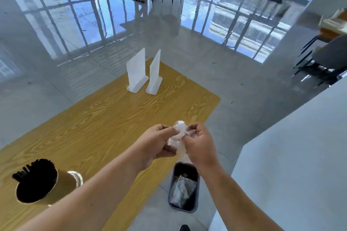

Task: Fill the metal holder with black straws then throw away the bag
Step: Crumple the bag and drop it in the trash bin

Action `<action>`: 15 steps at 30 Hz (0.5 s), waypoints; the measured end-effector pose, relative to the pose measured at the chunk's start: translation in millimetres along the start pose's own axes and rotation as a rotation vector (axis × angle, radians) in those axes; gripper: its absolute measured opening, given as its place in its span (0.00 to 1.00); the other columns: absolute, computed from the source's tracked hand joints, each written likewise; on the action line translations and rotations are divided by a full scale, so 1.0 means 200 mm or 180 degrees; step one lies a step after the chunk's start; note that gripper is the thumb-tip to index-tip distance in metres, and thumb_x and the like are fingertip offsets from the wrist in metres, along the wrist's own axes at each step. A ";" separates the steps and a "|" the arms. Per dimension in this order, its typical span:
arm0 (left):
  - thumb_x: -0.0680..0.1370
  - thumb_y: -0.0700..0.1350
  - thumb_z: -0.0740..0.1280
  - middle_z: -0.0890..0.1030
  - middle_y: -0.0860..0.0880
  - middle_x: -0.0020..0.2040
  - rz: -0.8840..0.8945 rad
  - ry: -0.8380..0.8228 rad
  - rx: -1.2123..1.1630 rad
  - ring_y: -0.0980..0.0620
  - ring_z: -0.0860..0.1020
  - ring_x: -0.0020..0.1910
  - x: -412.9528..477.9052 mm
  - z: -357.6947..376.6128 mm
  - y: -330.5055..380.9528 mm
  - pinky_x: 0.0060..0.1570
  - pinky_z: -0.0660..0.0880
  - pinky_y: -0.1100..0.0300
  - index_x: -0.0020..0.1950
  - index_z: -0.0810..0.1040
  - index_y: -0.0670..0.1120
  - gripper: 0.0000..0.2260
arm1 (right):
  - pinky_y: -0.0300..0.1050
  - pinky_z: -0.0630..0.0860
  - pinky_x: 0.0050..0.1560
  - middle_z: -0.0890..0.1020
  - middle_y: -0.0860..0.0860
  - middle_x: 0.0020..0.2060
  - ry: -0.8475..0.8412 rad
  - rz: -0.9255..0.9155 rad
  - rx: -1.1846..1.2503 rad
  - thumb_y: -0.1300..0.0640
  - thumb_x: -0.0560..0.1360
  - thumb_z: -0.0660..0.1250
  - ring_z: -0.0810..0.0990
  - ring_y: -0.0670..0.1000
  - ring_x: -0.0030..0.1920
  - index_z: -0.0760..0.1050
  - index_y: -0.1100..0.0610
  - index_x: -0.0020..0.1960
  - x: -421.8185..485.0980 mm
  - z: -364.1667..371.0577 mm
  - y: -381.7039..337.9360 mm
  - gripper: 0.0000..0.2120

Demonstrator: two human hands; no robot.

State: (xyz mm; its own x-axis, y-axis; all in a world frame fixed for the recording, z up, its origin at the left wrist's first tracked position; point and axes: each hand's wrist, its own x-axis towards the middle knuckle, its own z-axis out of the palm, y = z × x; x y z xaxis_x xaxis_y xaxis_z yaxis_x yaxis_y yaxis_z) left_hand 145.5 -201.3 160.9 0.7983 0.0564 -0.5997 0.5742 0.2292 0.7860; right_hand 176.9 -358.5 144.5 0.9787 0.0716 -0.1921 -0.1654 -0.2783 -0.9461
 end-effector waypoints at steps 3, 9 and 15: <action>0.76 0.43 0.80 0.87 0.42 0.41 0.0102 -0.0047 -0.0111 0.51 0.86 0.37 0.07 0.21 -0.05 0.41 0.84 0.56 0.56 0.78 0.41 0.15 | 0.38 0.76 0.33 0.82 0.45 0.37 0.0187 -0.0291 -0.0710 0.59 0.73 0.71 0.79 0.43 0.35 0.72 0.45 0.45 0.06 -0.13 0.10 0.11; 0.76 0.40 0.79 0.83 0.43 0.34 0.0845 0.0851 0.0666 0.47 0.82 0.35 0.28 0.53 -0.12 0.41 0.83 0.46 0.38 0.74 0.45 0.15 | 0.63 0.85 0.41 0.86 0.62 0.47 -0.0344 0.1042 0.0561 0.56 0.78 0.70 0.83 0.54 0.37 0.79 0.55 0.53 0.20 -0.41 0.16 0.05; 0.76 0.46 0.73 0.79 0.56 0.43 0.1686 0.1100 0.2235 0.57 0.77 0.39 0.40 0.73 -0.25 0.37 0.73 0.55 0.38 0.76 0.50 0.09 | 0.56 0.86 0.51 0.88 0.56 0.47 -0.0689 0.1503 0.1357 0.52 0.84 0.68 0.85 0.55 0.43 0.81 0.61 0.57 0.32 -0.53 0.25 0.11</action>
State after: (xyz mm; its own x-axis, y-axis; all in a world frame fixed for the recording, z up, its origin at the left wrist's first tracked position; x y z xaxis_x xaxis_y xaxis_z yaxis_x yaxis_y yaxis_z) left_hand 206.9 -350.1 95.8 0.9531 0.2962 -0.0616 0.2203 -0.5400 0.8123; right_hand 243.4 -469.5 112.1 0.7505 0.2378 -0.6165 -0.6467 0.0726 -0.7593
